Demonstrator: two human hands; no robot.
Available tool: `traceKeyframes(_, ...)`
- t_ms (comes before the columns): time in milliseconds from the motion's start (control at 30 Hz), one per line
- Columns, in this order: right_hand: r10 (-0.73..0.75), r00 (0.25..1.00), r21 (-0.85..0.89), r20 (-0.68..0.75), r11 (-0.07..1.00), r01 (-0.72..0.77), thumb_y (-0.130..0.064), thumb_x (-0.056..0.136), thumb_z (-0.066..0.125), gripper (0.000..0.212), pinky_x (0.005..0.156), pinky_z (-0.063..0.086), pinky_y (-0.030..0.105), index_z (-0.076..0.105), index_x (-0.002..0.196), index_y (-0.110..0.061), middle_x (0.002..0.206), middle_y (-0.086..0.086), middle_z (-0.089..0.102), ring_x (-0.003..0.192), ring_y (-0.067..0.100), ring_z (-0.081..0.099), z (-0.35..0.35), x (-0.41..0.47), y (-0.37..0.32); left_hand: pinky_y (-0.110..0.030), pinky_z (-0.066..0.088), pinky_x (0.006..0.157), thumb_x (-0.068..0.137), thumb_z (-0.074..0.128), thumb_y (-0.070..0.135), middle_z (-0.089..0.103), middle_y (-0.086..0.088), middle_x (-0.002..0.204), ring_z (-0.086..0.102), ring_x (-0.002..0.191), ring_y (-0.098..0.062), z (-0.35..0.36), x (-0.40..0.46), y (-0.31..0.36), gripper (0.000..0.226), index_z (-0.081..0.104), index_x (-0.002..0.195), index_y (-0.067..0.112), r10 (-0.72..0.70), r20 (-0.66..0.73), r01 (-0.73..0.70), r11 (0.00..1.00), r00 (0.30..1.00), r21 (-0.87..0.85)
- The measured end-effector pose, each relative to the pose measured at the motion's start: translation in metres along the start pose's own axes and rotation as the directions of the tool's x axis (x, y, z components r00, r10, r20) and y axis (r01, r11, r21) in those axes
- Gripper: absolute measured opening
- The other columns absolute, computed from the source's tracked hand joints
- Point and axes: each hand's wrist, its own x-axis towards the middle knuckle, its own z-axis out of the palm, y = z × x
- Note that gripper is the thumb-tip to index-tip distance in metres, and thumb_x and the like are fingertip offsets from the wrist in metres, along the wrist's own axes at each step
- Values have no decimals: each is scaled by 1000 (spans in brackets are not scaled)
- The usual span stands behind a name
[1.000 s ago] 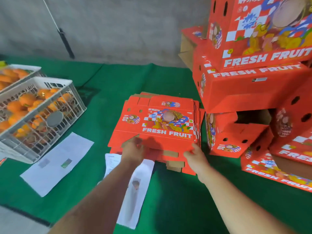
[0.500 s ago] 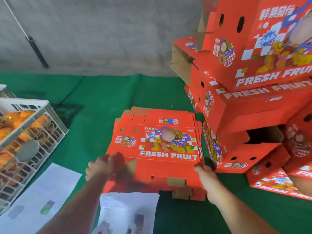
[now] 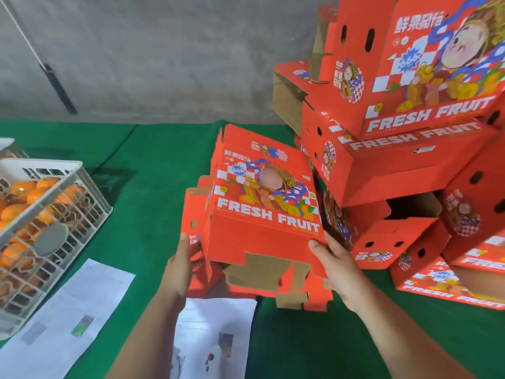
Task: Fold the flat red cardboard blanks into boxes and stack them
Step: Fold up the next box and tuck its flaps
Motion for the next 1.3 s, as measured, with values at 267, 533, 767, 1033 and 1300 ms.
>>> traceKeyframes(267,-75,996,-81,52,994,79,-52,97,63,23,47,44,21,63,121,-55,92,-20,76,61,-3,64,-31,-40,3,-34,45,68,93,27,79,56,3,64,54,57,-15,23,-64,-9,73,68,114,23,110,99,-97,987,989,-126)
traceKeyframes(533,-72,983,-135,168,986,95,-56,98,60,39,55,46,28,53,136,-47,92,-24,73,81,9,64,-70,-87,18,-40,45,82,75,45,73,73,2,80,67,69,-11,51,-127,-36,58,65,110,32,143,-37,-145,987,989,-71)
traceKeyframes(767,-123,987,-196,106,970,142,-54,97,61,41,43,34,24,53,135,-39,112,-2,65,57,7,49,-121,-108,3,-29,38,58,105,45,59,48,10,61,46,52,-6,93,-181,-39,38,50,78,32,146,-141,-174,962,979,-210)
traceKeyframes(1033,-235,955,8,181,971,238,-58,95,53,58,71,36,33,77,110,-8,71,-6,56,67,10,51,-176,-133,-1,-51,51,90,92,33,86,76,3,89,64,80,-29,124,-223,-54,63,74,91,39,166,-84,-171,983,983,-67)
traceKeyframes(1300,-215,923,147,318,973,176,-76,71,67,75,87,38,11,49,142,-58,118,-48,56,128,-12,45,-202,-156,21,-55,36,117,76,31,101,62,16,132,55,129,-16,145,-251,-47,72,61,119,51,224,-171,-227,974,959,4)
